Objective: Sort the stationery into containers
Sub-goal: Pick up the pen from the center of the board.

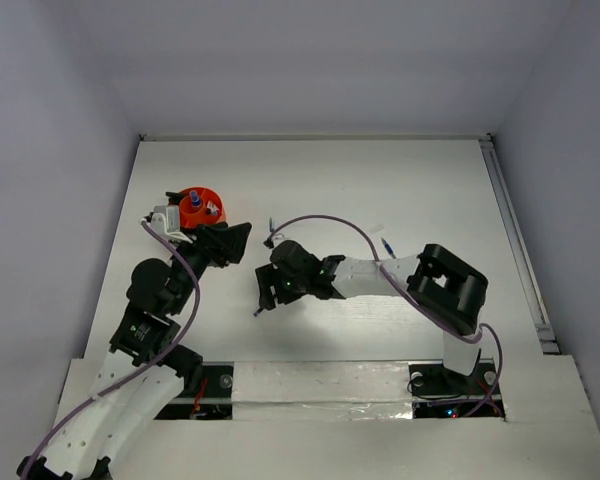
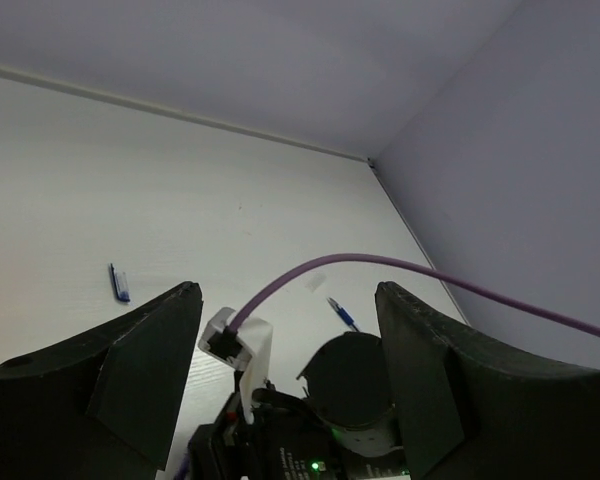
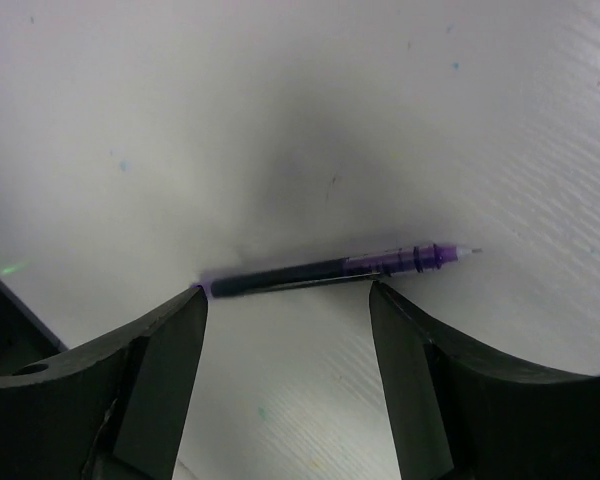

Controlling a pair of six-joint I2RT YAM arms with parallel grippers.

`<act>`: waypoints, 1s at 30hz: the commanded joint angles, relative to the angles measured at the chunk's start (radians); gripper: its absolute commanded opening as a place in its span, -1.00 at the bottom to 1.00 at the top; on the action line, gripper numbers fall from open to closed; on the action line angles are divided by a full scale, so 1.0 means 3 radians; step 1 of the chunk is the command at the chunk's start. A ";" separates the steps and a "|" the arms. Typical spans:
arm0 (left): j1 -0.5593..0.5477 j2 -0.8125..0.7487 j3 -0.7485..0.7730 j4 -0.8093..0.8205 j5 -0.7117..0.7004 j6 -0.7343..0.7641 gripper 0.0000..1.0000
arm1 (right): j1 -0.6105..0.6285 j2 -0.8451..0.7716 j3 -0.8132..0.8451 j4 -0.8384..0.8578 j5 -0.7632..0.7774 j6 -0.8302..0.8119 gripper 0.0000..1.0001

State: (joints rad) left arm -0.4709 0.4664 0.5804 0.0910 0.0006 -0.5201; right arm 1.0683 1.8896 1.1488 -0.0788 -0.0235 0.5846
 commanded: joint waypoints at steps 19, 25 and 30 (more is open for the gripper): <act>-0.0010 -0.0353 -0.0027 -0.0037 -0.0032 -0.0030 0.37 | 0.0182 0.0788 0.0992 -0.1189 0.1208 -0.0271 -0.42; -0.0010 -0.0435 0.0008 -0.0247 -0.0227 -0.0046 0.48 | 0.0182 0.0931 0.1095 -0.1231 0.1168 -0.0328 -0.85; -0.0010 -0.0501 0.0019 -0.0477 -0.0232 -0.0046 0.73 | 0.0151 0.0581 0.0784 -0.0960 0.1198 -0.0333 -1.00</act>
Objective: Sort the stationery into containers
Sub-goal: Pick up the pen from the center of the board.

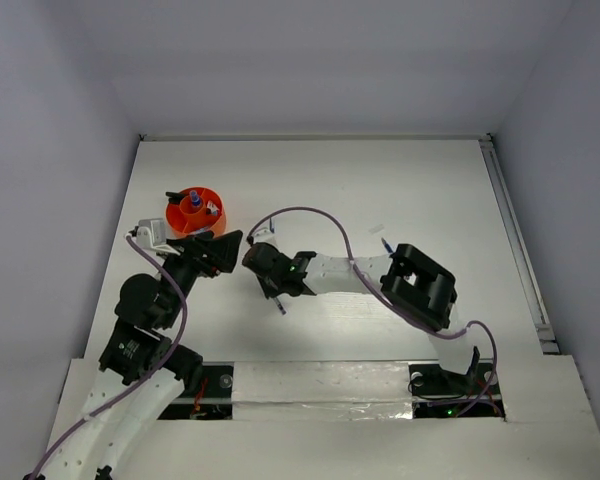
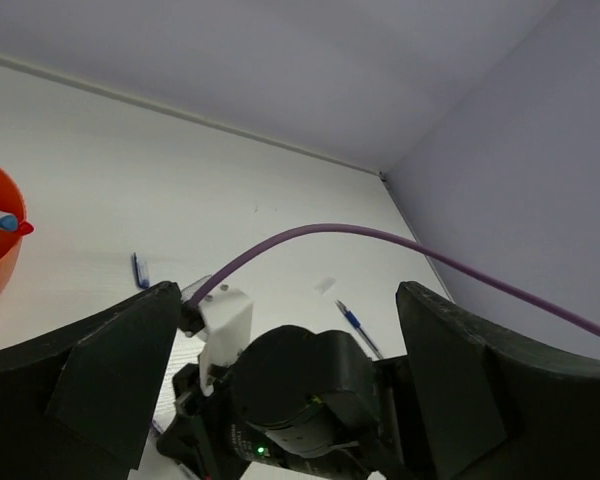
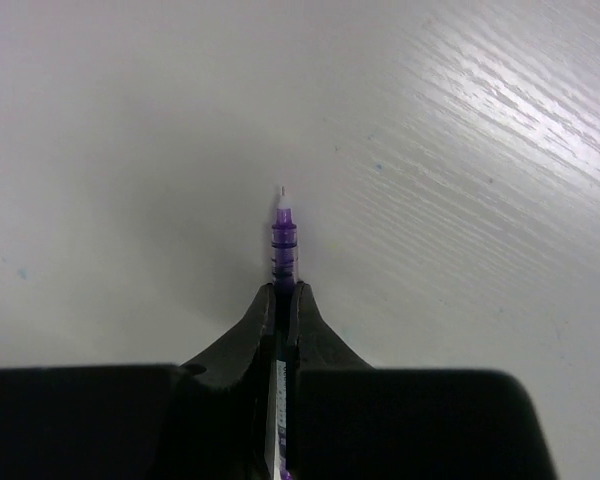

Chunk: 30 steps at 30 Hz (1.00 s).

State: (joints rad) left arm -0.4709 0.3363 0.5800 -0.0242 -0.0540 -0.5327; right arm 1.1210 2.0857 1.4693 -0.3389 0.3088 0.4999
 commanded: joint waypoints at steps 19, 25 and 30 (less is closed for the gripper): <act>-0.0173 0.1174 -0.0885 0.1634 0.1653 -0.0714 0.87 | -0.0802 -0.2304 -0.1482 0.1349 -0.0686 -0.0025 -1.00; -0.0251 0.1415 -0.0875 0.2079 0.1612 -0.0822 0.71 | -0.0802 -0.2325 -0.1482 0.1559 -0.0947 0.0061 -1.00; -0.0347 0.1711 -0.0809 0.2223 0.1571 -0.0822 0.45 | -0.0802 -0.2340 -0.1543 0.1753 -0.1126 0.0159 -1.00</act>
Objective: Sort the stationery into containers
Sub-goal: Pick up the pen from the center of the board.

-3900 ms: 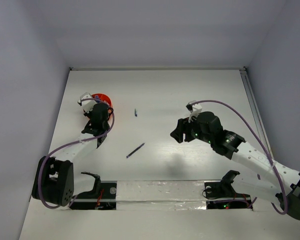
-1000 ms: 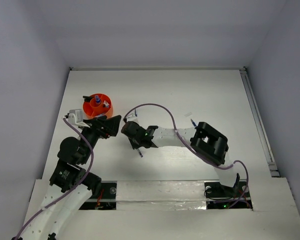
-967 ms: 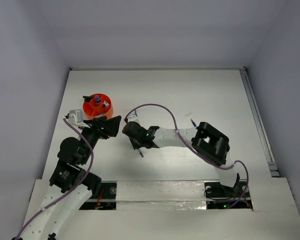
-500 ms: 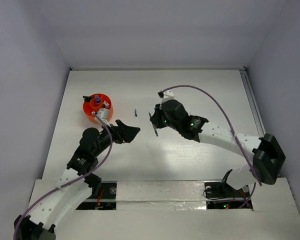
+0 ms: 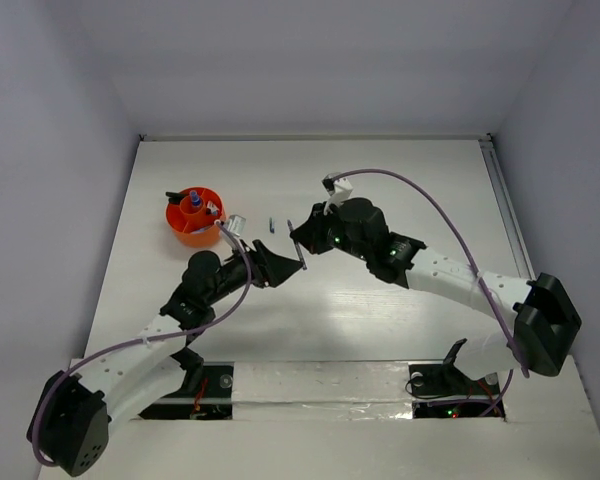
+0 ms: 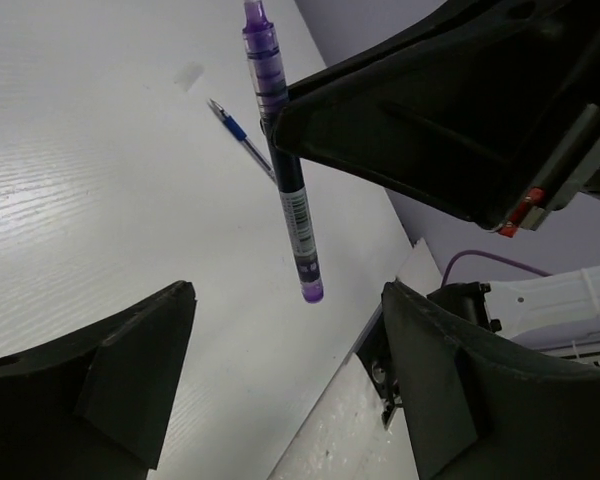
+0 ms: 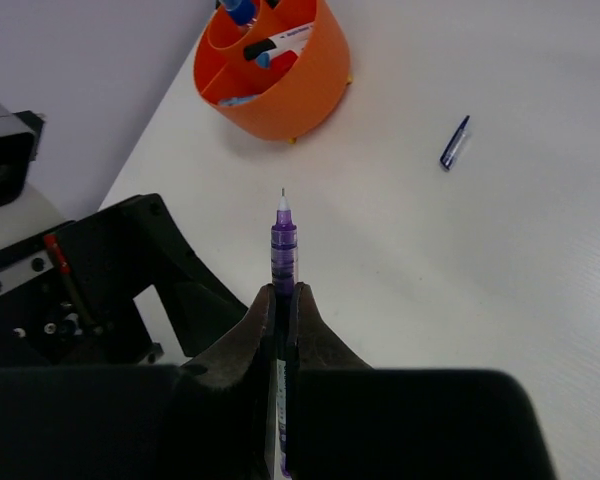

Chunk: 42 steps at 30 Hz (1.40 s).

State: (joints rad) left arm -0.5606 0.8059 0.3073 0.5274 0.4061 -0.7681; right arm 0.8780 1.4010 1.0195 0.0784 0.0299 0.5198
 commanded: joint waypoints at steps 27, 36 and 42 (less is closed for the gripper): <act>-0.0172 0.0617 0.0101 0.1039 -0.0029 -0.0119 -0.51 | 0.0008 -0.0088 -0.0243 0.0746 -0.0258 0.0303 -1.00; -0.0172 0.0428 0.0116 0.0850 -0.0208 -0.0042 -1.00 | 0.0008 -0.0267 -0.0402 0.0721 0.0022 0.0287 -1.00; -0.0172 0.0295 0.0131 0.0712 -0.0290 0.0075 -1.00 | 0.0008 -0.0359 -0.0468 0.0623 0.0140 0.0267 -1.00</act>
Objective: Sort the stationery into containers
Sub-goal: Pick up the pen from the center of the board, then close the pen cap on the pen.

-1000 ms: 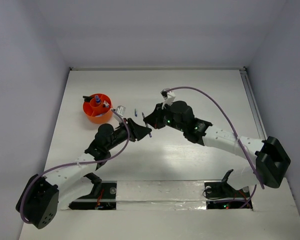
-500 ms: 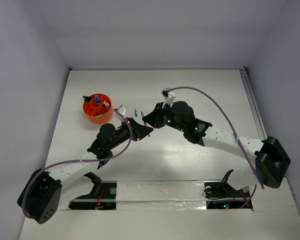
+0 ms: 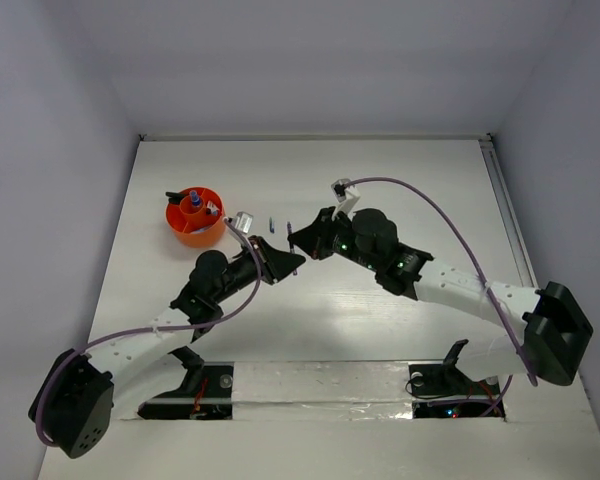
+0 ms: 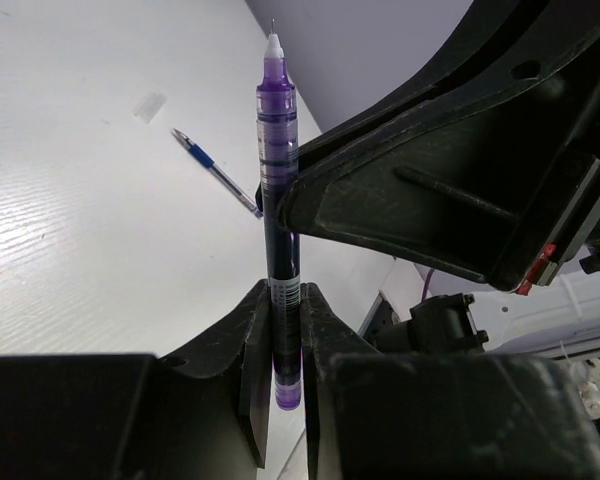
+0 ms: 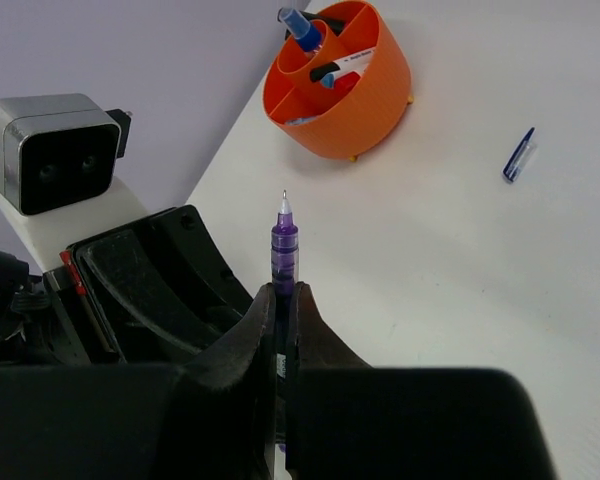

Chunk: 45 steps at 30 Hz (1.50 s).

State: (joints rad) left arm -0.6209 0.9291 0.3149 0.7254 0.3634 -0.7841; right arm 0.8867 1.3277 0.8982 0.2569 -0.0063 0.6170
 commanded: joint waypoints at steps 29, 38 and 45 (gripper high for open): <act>0.0029 -0.0244 0.0055 -0.0449 -0.0208 0.0962 -1.00 | -0.1498 0.0043 0.0243 -0.1884 0.0466 -0.0359 0.27; -0.0032 -0.0290 -0.0032 -0.0408 -0.0281 0.1090 -1.00 | -0.1724 0.0707 0.0432 -0.1823 0.0512 -0.0282 0.30; -0.0134 -0.0448 -0.0058 -0.0460 -0.0357 0.1110 -1.00 | -0.1754 0.1218 0.0667 -0.1659 0.0553 -0.0155 0.25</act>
State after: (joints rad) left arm -0.6453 0.8223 0.3035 0.5533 0.2680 -0.4747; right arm 0.3668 1.6478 1.0306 -0.2932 0.1486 0.5465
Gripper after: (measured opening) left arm 0.087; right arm 0.626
